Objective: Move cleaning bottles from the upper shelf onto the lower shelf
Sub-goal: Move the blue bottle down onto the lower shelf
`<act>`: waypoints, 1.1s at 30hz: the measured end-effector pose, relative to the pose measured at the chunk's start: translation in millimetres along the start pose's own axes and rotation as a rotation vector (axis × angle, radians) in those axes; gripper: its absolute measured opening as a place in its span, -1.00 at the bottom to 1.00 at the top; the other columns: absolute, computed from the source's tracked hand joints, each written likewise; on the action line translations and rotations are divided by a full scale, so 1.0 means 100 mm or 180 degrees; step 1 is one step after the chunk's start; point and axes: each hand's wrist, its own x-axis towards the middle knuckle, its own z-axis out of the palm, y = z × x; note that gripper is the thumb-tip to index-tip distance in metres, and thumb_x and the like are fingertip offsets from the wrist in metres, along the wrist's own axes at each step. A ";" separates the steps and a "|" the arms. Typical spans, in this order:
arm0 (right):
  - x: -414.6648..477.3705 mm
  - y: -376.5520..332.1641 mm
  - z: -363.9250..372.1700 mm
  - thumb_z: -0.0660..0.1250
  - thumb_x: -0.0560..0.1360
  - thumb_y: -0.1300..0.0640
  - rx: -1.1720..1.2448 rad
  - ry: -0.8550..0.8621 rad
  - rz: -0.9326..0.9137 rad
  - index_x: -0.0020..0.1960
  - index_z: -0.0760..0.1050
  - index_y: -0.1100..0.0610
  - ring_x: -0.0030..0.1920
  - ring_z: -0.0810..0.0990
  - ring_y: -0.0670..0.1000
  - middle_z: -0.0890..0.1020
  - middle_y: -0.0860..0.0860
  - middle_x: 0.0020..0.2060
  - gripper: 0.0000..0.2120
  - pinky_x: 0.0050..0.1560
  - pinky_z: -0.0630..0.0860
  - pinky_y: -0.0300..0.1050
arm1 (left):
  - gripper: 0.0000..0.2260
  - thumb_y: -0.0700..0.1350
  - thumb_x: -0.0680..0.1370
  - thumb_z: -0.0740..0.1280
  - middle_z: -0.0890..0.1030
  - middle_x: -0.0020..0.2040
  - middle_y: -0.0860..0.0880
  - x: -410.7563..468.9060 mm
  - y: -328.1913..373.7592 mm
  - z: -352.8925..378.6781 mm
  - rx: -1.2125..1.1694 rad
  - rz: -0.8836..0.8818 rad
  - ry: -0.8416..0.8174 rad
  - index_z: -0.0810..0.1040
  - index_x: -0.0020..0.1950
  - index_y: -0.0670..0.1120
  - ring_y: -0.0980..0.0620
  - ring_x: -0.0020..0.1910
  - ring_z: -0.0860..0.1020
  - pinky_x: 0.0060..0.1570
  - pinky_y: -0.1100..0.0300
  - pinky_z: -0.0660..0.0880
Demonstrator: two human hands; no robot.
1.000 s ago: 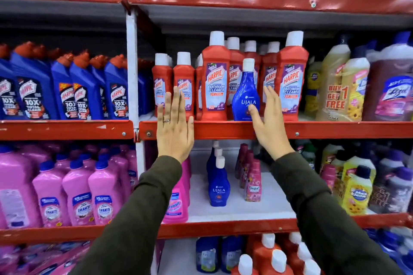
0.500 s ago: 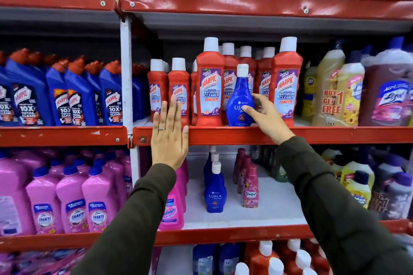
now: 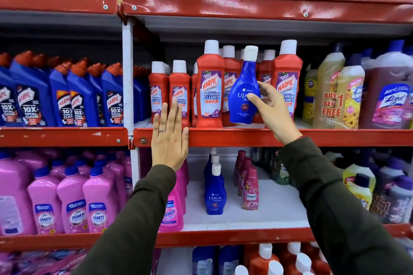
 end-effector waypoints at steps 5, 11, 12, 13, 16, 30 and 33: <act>-0.18 -0.01 0.00 0.33 0.62 0.15 0.0164 -0.0150 -0.0042 0.40 0.44 0.12 0.23 0.62 -0.01 0.58 0.05 0.29 -0.64 0.02 0.64 -0.23 | -0.45 0.06 0.73 -0.18 -0.01 0.70 -0.07 -0.01 0.00 0.00 -0.0062 -0.0006 -0.0024 -0.01 0.68 -0.13 -0.06 0.68 -0.07 0.65 0.00 -0.17; -0.52 0.13 0.08 0.37 0.60 0.14 0.0469 -0.0296 0.0001 0.31 0.47 -0.02 0.14 0.65 -0.24 0.62 -0.07 0.23 -0.70 -0.02 0.61 -0.31 | -0.47 0.04 0.72 -0.15 -0.04 0.70 -0.05 -0.07 0.04 -0.08 -0.0389 -0.0064 0.0040 -0.07 0.69 -0.09 -0.05 0.68 -0.05 0.66 -0.05 -0.09; -0.58 0.17 0.09 0.38 0.60 0.13 0.0469 -0.0308 0.0000 0.31 0.47 -0.03 0.14 0.65 -0.25 0.62 -0.07 0.23 -0.69 -0.01 0.61 -0.32 | -0.47 0.03 0.72 -0.12 -0.05 0.70 -0.05 -0.11 0.06 -0.09 -0.0423 -0.0076 0.0077 -0.08 0.69 -0.08 -0.05 0.68 -0.06 0.65 -0.03 -0.13; -0.65 0.21 0.10 0.38 0.59 0.13 0.0461 -0.0306 -0.0007 0.32 0.48 -0.03 0.15 0.65 -0.24 0.63 -0.06 0.23 -0.68 -0.01 0.61 -0.30 | -0.46 0.01 0.72 -0.09 -0.07 0.70 -0.03 -0.17 0.08 -0.09 -0.0443 -0.0083 0.0123 -0.08 0.69 -0.08 -0.04 0.68 -0.07 0.65 -0.01 -0.16; -0.88 0.37 0.15 0.40 0.58 0.16 0.0439 -0.0293 -0.0055 0.33 0.49 -0.04 0.22 0.65 -0.07 0.64 -0.03 0.26 -0.65 0.12 0.62 -0.18 | -0.43 -0.05 0.69 0.01 -0.10 0.69 0.00 -0.45 0.14 -0.09 -0.0487 -0.0111 0.0210 -0.04 0.69 -0.11 -0.01 0.68 -0.13 0.63 0.04 -0.25; -1.93 1.62 0.51 0.42 0.55 0.26 0.0468 -0.0467 0.0756 0.32 0.50 0.03 0.29 0.60 0.07 0.63 0.07 0.26 -0.63 0.23 0.54 -0.15 | -0.38 -0.03 0.65 0.07 0.05 0.67 -0.25 -2.00 0.17 0.32 -0.0316 -0.0386 -0.0788 -0.02 0.66 -0.24 -0.16 0.67 -0.04 0.63 0.03 -0.26; -1.98 1.82 0.59 0.41 0.55 0.26 0.0412 -0.0455 0.0916 0.32 0.49 0.02 0.31 0.58 0.07 0.61 0.07 0.28 -0.63 0.22 0.55 -0.24 | -0.38 -0.03 0.64 0.06 0.10 0.65 -0.31 -2.22 0.11 0.41 -0.0203 -0.0446 -0.0911 0.03 0.64 -0.29 -0.21 0.64 0.03 0.64 0.03 -0.24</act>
